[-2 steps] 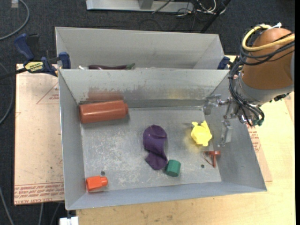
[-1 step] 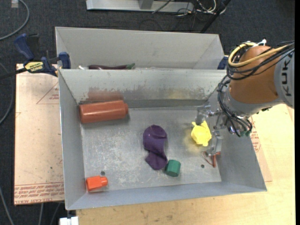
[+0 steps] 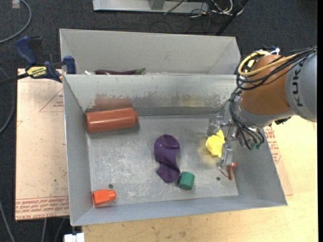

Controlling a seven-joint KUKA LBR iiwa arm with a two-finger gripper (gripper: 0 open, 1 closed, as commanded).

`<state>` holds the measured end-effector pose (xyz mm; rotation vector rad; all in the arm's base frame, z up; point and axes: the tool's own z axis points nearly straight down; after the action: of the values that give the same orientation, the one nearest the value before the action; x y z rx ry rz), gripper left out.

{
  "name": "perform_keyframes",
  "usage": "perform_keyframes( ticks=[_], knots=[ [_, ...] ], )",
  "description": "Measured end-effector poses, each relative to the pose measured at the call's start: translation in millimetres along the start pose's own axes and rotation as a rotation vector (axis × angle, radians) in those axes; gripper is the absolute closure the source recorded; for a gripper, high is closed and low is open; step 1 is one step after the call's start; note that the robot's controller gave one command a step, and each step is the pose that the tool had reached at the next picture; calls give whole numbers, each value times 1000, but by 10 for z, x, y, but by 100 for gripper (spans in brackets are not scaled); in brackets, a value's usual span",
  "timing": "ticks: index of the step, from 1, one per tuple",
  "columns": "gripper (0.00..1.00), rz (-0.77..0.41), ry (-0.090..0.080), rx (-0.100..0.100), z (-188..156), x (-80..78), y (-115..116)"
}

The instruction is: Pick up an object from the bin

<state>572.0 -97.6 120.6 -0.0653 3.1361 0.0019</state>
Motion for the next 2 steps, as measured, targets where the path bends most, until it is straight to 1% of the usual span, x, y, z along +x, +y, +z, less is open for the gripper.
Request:
perform_keyframes(
  ticks=[1,2],
  knots=[
    [0,-125,-3,1,17,-270,-14],
    [0,-105,-7,0,251,-375,-71]
  ],
)
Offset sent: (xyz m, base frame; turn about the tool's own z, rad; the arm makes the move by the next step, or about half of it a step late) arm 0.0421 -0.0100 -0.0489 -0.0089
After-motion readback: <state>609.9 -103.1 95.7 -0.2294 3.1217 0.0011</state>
